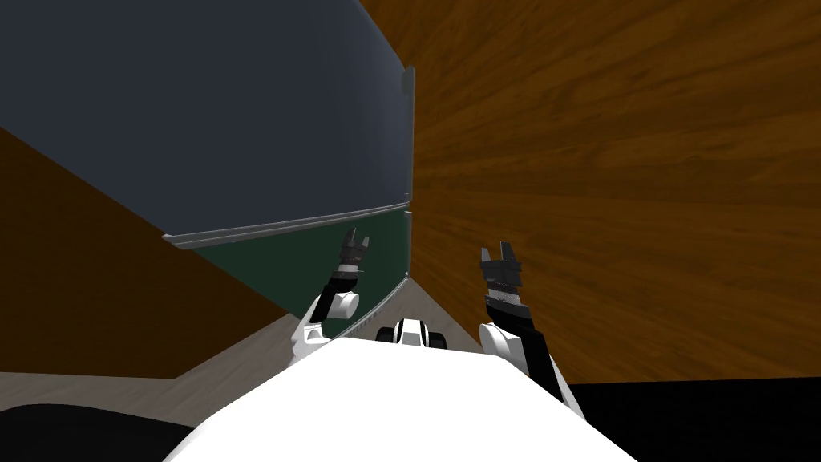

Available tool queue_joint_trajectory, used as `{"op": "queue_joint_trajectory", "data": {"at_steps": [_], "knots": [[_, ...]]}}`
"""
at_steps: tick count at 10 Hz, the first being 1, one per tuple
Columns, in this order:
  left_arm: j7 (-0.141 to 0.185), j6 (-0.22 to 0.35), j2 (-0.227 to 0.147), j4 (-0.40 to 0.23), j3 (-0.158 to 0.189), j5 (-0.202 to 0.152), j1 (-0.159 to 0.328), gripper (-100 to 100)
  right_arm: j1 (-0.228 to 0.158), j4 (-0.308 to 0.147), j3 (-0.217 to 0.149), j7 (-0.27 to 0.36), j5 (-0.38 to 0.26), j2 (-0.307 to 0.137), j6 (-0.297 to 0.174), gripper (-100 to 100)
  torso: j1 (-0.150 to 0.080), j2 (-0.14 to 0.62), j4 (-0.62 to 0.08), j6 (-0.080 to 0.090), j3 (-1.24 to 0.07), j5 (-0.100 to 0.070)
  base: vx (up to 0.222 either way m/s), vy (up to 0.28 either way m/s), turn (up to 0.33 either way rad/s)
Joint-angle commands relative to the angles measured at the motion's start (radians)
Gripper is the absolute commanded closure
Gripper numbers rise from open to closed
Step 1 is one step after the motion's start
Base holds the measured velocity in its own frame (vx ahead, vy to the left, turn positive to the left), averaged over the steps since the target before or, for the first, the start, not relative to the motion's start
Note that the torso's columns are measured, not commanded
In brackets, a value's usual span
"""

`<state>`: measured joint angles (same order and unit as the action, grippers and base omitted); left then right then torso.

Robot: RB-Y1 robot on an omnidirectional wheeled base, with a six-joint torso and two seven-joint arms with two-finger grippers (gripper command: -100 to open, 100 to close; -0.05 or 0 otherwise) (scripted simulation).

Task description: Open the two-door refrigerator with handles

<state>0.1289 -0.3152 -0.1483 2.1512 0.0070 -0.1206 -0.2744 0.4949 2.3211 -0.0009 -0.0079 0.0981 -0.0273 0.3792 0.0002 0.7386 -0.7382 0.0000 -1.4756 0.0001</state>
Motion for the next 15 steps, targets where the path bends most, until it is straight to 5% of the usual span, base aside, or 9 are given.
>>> {"op": "queue_joint_trajectory", "data": {"at_steps": [1,15], "knots": [[0.017,0.040,-0.024,-0.052,0.009,-0.022,0.072,-100,0.000,0.000,0.000,0.000,0.000,0.000,0.000,0,0.000,0.000,0.000,0.000,0.000,0.000,0.017,-0.030,0.015],[0.103,0.286,-0.080,-0.327,0.057,-0.144,0.453,-100,0.000,0.000,0.000,0.000,0.000,0.000,0.000,0,0.000,0.000,0.000,0.000,0.000,0.000,0.019,-0.030,0.023]]}}
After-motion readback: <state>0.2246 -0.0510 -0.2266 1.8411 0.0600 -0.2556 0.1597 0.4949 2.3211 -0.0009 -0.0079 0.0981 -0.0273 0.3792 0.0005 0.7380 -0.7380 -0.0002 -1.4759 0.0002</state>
